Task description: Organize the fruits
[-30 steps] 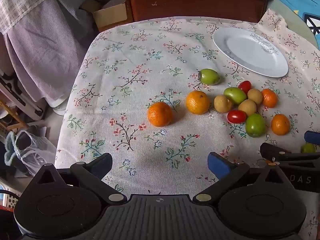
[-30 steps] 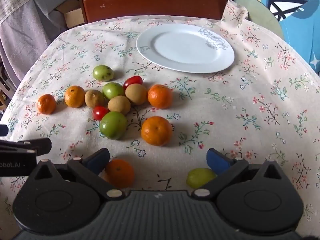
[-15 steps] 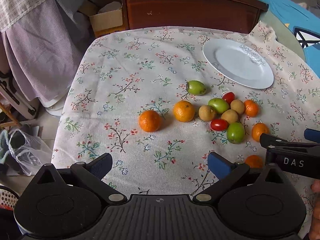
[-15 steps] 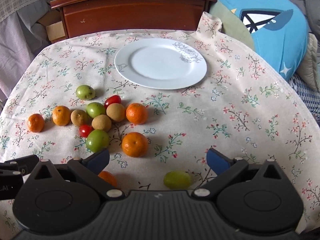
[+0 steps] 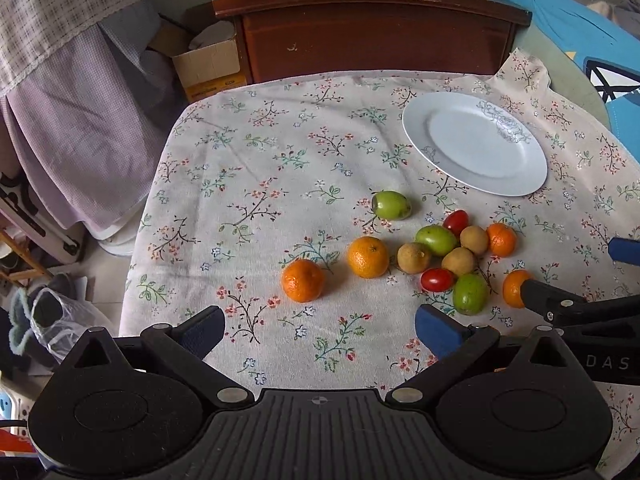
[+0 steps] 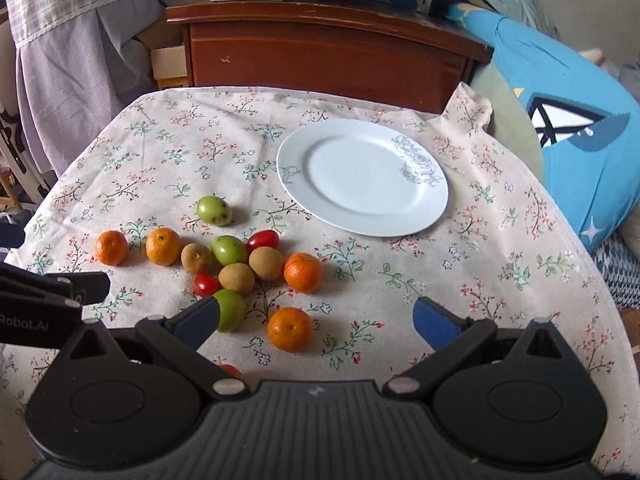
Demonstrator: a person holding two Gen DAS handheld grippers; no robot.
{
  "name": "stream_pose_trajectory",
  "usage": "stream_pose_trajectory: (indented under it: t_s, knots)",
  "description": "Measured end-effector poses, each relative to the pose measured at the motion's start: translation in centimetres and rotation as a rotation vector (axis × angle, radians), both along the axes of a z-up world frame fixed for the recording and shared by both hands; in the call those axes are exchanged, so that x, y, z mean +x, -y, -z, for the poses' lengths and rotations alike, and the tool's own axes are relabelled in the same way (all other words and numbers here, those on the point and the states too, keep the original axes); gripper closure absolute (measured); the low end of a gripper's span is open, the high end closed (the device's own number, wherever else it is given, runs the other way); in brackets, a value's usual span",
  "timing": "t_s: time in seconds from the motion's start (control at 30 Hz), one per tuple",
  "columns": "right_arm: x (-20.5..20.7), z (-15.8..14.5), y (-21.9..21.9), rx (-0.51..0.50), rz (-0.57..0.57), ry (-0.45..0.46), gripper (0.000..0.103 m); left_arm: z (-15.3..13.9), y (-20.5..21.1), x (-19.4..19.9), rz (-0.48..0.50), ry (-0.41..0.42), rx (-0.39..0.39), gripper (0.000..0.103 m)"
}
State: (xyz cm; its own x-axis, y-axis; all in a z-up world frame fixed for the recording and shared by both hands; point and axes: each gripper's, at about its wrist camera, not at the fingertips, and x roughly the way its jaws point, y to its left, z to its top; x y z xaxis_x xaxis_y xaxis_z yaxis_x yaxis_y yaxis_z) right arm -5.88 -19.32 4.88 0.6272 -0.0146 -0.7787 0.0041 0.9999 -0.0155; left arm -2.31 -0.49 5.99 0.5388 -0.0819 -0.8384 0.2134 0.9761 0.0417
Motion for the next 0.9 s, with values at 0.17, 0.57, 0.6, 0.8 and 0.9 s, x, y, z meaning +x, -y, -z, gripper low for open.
stream_pose_trajectory:
  t_s: [0.17, 0.57, 0.6, 0.8, 0.9]
  knots:
    - [0.1, 0.6, 0.4, 0.054, 0.049, -0.026, 0.001, 0.7, 0.1, 0.5, -0.023, -0.012, 0.005, 0.001]
    - [0.4, 1.2, 0.0, 0.025, 0.082, -0.059, 0.001, 1.0, 0.3, 0.7, -0.060, -0.015, 0.025, 0.001]
    - [0.4, 1.2, 0.0, 0.026, 0.081, -0.060, 0.001, 1.0, 0.3, 0.8, -0.062, -0.016, 0.023, 0.001]
    - [0.5, 1.3, -0.1, 0.020, 0.075, -0.065, 0.001, 1.3, 0.3, 0.8, -0.062, -0.021, 0.033, 0.001]
    - [0.5, 1.3, -0.2, 0.014, 0.075, -0.066, 0.001, 1.4, 0.4, 0.7, -0.060, -0.019, 0.040, 0.001]
